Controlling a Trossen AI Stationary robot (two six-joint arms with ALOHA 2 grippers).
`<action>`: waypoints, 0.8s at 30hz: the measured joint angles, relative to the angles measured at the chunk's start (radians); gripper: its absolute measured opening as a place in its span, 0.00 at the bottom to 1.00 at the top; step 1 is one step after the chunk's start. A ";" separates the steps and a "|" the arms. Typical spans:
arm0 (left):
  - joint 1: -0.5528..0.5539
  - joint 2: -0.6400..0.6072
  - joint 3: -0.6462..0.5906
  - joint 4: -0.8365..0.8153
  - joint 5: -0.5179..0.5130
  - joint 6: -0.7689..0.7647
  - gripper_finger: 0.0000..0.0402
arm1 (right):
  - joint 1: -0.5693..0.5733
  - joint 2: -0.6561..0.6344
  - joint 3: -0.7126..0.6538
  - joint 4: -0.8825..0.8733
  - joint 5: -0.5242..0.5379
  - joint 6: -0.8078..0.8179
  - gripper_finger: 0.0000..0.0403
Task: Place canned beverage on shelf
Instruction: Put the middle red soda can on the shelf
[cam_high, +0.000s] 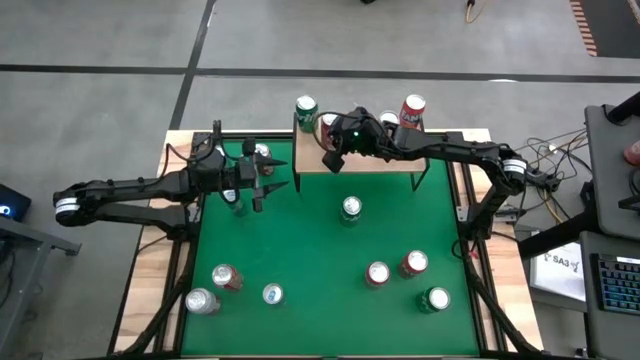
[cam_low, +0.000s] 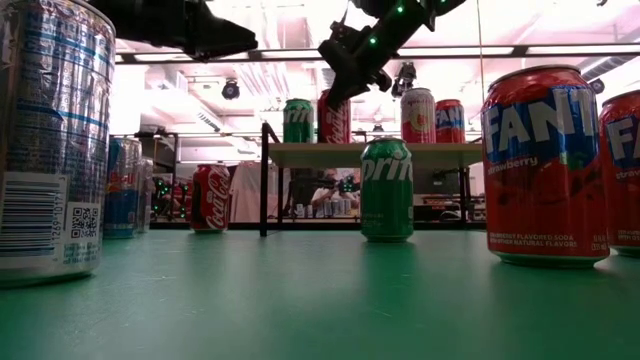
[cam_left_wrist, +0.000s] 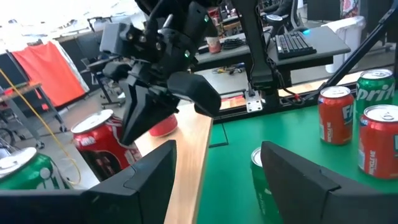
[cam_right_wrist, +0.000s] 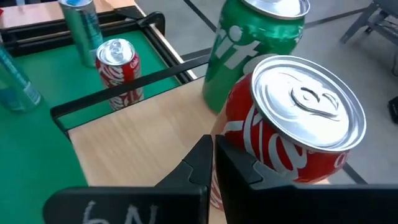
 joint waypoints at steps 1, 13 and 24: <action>0.000 0.000 0.000 -0.003 0.000 -0.005 0.54 | 0.000 -0.003 0.000 -0.003 -0.004 0.000 0.03; 0.000 0.000 -0.026 -0.001 0.000 -0.038 0.54 | 0.002 -0.018 0.000 -0.119 -0.007 0.000 0.03; 0.000 0.000 -0.026 -0.001 0.000 -0.039 0.54 | -0.039 -0.007 0.000 -0.083 0.000 -0.038 0.03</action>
